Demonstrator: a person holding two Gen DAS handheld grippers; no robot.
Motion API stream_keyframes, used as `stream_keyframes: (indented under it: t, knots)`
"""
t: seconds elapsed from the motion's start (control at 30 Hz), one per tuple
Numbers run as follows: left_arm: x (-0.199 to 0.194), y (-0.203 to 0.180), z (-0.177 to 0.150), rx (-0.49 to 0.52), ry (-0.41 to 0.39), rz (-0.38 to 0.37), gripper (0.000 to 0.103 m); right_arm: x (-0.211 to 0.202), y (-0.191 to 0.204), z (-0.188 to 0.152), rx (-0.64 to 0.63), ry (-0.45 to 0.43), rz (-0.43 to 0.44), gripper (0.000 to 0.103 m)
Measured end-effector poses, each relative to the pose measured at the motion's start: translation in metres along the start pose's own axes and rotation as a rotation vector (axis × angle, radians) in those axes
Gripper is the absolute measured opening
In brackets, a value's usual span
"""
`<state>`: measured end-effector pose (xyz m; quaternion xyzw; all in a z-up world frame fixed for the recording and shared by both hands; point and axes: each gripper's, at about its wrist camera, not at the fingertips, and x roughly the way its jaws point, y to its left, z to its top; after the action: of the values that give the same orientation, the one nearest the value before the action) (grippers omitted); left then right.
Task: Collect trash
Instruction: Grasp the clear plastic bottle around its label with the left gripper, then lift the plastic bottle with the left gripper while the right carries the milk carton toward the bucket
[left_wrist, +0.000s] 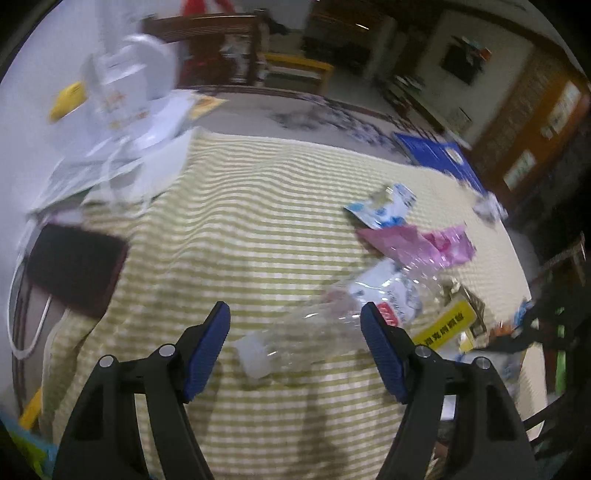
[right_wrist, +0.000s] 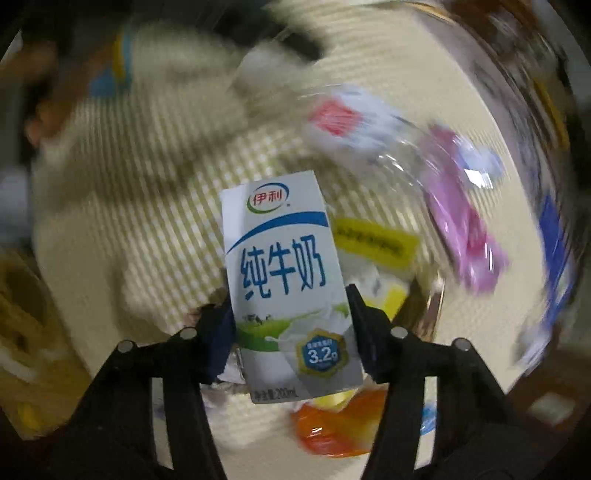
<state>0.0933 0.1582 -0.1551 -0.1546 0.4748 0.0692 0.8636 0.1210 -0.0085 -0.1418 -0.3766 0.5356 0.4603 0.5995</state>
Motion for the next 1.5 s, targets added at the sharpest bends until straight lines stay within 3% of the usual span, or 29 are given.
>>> stream_keyframes:
  t: [0.17,0.3,0.47,0.57,0.7,0.9,1.17,1.5]
  knots:
    - [0.023,-0.027,0.004,0.146,0.07,-0.067,0.072,-0.042,-0.053,-0.058,0.421,-0.251,0.185,0.054]
    - [0.043,-0.047,0.006,0.242,0.125,-0.05,0.076,-0.046,-0.062,-0.095,0.621,-0.359,0.23,0.055]
    - [0.063,-0.057,0.012,0.241,0.192,-0.063,0.072,-0.041,-0.05,-0.121,0.79,-0.454,0.29,0.055]
    - [0.071,-0.059,0.009,0.199,0.22,-0.07,0.06,-0.042,-0.046,-0.123,0.824,-0.489,0.302,0.055]
    - [0.068,-0.057,0.002,0.137,0.2,-0.079,0.057,-0.044,-0.044,-0.128,0.856,-0.535,0.301,0.05]
    - [0.032,-0.057,-0.003,0.065,0.092,-0.092,0.056,-0.057,-0.043,-0.133,0.878,-0.603,0.263,0.05]
    - [-0.023,-0.086,0.0,0.069,-0.034,-0.151,0.056,-0.072,-0.037,-0.142,0.9,-0.67,0.222,0.05]
    - [-0.076,-0.138,-0.006,0.136,-0.134,-0.225,0.056,-0.11,-0.03,-0.182,0.969,-0.796,0.083,0.05]
